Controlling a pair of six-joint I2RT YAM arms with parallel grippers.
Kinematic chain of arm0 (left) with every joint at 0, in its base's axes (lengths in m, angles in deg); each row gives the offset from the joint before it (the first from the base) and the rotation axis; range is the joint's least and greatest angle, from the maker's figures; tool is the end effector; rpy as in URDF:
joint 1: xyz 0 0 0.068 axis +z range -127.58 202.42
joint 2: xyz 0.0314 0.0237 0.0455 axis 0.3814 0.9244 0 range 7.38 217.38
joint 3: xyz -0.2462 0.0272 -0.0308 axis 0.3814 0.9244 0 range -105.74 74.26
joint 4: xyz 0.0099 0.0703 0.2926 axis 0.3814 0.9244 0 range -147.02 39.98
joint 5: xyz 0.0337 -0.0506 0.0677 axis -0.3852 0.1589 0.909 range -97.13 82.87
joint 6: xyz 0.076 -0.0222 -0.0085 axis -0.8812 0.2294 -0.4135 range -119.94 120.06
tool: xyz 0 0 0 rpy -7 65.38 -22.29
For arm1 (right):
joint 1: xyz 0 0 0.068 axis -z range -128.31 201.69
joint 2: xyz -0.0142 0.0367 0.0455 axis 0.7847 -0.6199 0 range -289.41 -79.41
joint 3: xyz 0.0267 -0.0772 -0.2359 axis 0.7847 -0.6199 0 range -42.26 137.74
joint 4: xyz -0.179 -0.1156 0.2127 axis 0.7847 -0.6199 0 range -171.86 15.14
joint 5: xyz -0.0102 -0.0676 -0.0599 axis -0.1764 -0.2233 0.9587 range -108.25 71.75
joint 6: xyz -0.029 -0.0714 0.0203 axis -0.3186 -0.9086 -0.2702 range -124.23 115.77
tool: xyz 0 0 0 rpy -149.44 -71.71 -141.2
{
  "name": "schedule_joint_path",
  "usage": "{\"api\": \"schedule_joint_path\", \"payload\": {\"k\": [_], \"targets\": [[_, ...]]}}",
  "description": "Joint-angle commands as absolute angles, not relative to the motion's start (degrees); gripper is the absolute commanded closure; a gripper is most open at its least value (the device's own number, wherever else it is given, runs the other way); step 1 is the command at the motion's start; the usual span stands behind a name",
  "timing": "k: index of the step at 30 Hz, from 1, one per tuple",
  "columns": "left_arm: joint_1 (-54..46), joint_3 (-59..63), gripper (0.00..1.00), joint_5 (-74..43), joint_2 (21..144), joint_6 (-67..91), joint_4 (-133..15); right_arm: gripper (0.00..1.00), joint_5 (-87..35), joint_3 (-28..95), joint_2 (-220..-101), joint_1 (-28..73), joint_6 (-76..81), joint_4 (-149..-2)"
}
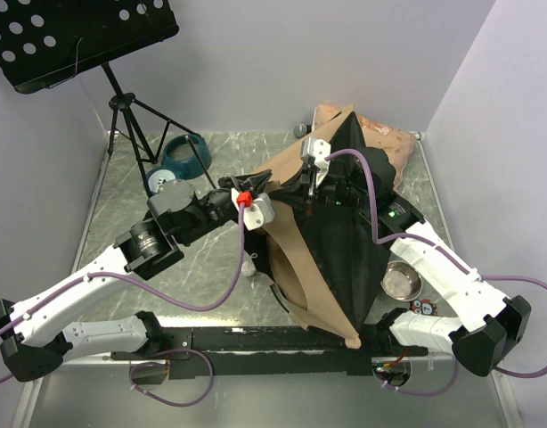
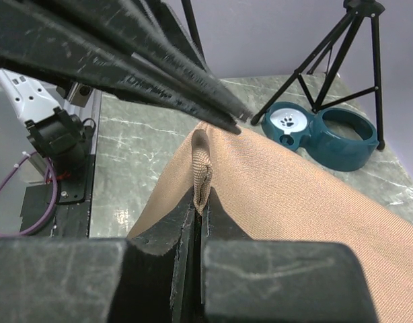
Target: Set up the pet tent
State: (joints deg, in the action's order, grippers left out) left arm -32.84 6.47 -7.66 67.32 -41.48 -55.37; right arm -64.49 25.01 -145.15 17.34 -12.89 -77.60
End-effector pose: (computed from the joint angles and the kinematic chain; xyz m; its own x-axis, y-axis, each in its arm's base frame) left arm 0.1804 -0.2614 0.4352 0.5945 0.3063 -0.7435 0.5783 0.4796 0.6600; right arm 0.2428 0.2259 0.3973 0.1314 -0.0364 -0.9907 -0.9778 0.1599 -0.1355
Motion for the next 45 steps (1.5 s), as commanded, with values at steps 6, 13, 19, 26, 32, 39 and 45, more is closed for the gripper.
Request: {"api": "schedule_joint_path", "payload": {"k": [6,13,19,26,32,39,45], "targets": [[-34.97,6.59,0.93,-5.63,68.02,-45.91,-52.71,1.0,-64.92,27.26,-144.01,16.98,-11.35,-75.74],[-34.97,5.27,0.94,-7.56,68.73,-45.3,-48.76,1.0,-65.1,27.35,-143.84,16.98,-10.38,-75.12],[-35.23,3.69,0.94,-10.55,68.73,-42.4,-46.47,1.0,-64.05,27.61,-144.45,16.98,-8.45,-73.19],[-32.96,-1.13,0.94,-7.3,71.01,-37.93,-46.03,1.0,-64.83,26.39,-143.22,17.06,-10.9,-74.24],[-27.24,-5.63,0.94,-8.27,72.42,-35.98,-44.27,1.0,-65.45,25.07,-142.43,17.06,-12.4,-74.51],[-29.78,-3.97,0.94,-11.7,72.42,-36.76,-40.41,1.0,-65.1,26.12,-143.66,16.98,-10.74,-73.98],[-35.76,-1.24,0.94,-7.31,72.68,-41.68,-38.56,1.0,-64.92,26.56,-144.01,17.15,-9.42,-74.16]]}}
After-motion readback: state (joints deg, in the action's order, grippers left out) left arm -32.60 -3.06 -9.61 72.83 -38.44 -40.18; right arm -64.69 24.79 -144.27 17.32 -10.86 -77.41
